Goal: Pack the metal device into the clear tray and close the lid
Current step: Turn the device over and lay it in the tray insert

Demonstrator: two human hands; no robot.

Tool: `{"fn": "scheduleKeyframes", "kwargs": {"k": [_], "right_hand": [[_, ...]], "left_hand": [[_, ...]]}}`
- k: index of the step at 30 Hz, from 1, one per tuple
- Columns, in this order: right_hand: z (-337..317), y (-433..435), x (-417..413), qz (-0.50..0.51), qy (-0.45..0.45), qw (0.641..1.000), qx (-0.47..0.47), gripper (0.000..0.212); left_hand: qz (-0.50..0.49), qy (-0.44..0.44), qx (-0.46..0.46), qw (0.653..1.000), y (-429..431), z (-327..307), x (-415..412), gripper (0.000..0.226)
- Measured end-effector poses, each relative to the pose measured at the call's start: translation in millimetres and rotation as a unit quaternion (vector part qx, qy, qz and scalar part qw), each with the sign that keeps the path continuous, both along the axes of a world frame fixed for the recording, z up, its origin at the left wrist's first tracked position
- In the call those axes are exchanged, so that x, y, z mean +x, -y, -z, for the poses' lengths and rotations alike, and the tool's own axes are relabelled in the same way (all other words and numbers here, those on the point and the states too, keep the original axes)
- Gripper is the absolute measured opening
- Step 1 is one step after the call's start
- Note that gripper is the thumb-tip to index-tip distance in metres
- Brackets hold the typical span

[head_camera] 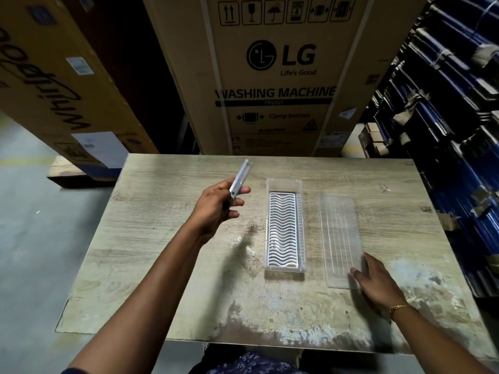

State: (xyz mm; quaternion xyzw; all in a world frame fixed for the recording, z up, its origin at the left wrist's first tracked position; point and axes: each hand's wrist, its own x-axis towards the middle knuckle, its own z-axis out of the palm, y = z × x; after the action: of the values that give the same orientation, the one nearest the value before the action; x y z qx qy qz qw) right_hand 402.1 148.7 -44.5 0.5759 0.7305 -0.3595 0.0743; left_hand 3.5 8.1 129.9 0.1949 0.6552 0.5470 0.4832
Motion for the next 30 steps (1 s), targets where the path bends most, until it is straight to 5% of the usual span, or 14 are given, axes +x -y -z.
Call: {"fn": "scheduleKeyframes", "kwargs": {"k": [1, 3, 5, 7, 9, 11, 13, 15, 18, 23, 30], "right_hand": [[0.4, 0.4, 0.3, -0.003, 0.001, 1.0, 0.001, 0.074], [0.9, -0.2, 0.9, -0.009, 0.002, 1.0, 0.002, 0.074], [1.8, -0.6, 1.9, -0.016, 0.004, 1.0, -0.001, 0.074], [3.7, -1.2, 2.6, -0.025, 0.005, 1.0, -0.001, 0.074], [5.0, -0.7, 2.9, -0.029, 0.008, 1.0, -0.002, 0.074], [6.5, 0.7, 3.6, -0.033, 0.011, 0.999, -0.002, 0.074], [6.6, 0.5, 3.3, -0.037, 0.016, 0.999, 0.0, 0.074], [6.1, 0.4, 3.1, -0.036, 0.019, 0.999, -0.001, 0.074], [6.1, 0.7, 4.1, -0.038, 0.018, 0.999, -0.004, 0.074], [6.1, 0.8, 3.1, -0.04, 0.027, 0.999, -0.002, 0.073], [2.2, 3.1, -0.5, -0.04, 0.022, 0.999, 0.005, 0.072]], "left_hand": [[0.062, -0.098, -0.069, 0.991, 2.3, 1.2, -6.1, 0.046], [0.222, -0.296, -0.229, 0.9, 6.9, 6.6, -18.6, 0.032], [0.332, -0.278, -0.318, 0.844, 15.2, 18.6, -26.1, 0.014], [0.373, -0.222, -0.349, 0.831, 21.8, 32.2, -28.4, 0.031], [0.395, -0.27, -0.377, 0.793, 26.0, 41.3, -28.6, 0.029], [0.377, -0.266, -0.361, 0.811, 28.6, 46.9, -24.5, 0.016], [0.298, -0.203, -0.31, 0.88, 31.6, 46.6, -21.1, 0.01], [0.093, 0.043, -0.183, 0.978, 35.6, 41.5, -14.1, 0.025], [-0.122, 0.34, 0.022, 0.932, 41.6, 31.4, -2.1, 0.055], [-0.136, 0.356, 0.138, 0.914, 38.5, 7.8, 23.7, 0.059], [-0.16, 0.261, 0.089, 0.948, 26.2, -2.0, 39.8, 0.049]]}}
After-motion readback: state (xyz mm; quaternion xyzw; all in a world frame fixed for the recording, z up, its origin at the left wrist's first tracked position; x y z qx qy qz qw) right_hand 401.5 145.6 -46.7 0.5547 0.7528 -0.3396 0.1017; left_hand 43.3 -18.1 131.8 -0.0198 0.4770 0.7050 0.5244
